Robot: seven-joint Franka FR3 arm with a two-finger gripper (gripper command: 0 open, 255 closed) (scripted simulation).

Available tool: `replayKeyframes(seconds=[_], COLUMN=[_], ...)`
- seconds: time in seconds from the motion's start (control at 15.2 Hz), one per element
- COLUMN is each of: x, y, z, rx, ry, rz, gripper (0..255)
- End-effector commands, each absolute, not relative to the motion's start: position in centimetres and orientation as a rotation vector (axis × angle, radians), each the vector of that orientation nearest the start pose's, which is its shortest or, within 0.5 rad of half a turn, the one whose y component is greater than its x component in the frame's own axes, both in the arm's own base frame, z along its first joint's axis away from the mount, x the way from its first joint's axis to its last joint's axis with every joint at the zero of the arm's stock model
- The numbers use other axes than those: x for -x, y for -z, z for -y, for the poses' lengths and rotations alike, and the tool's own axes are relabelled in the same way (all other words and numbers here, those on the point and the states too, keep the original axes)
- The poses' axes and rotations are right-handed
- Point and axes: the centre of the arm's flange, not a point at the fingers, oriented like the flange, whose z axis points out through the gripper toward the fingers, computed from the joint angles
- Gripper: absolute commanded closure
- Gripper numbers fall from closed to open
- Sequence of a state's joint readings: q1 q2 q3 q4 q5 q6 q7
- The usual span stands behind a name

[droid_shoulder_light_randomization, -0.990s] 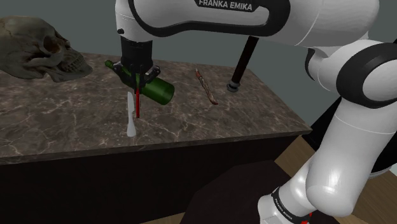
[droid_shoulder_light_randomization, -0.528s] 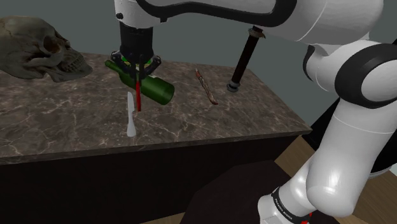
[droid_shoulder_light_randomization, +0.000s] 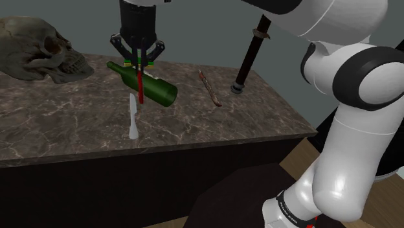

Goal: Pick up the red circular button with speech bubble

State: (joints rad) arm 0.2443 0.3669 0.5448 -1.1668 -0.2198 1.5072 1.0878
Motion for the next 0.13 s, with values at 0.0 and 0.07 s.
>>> replayKeyframes(seconds=[0.0,0.07], x=[-51.87,-51.87], y=[-61.68,-61.68], z=[-38.58,-38.58], rx=[3.097,3.097], ry=[0.06,0.06], rz=[-0.543,-0.543], gripper=[255,255])
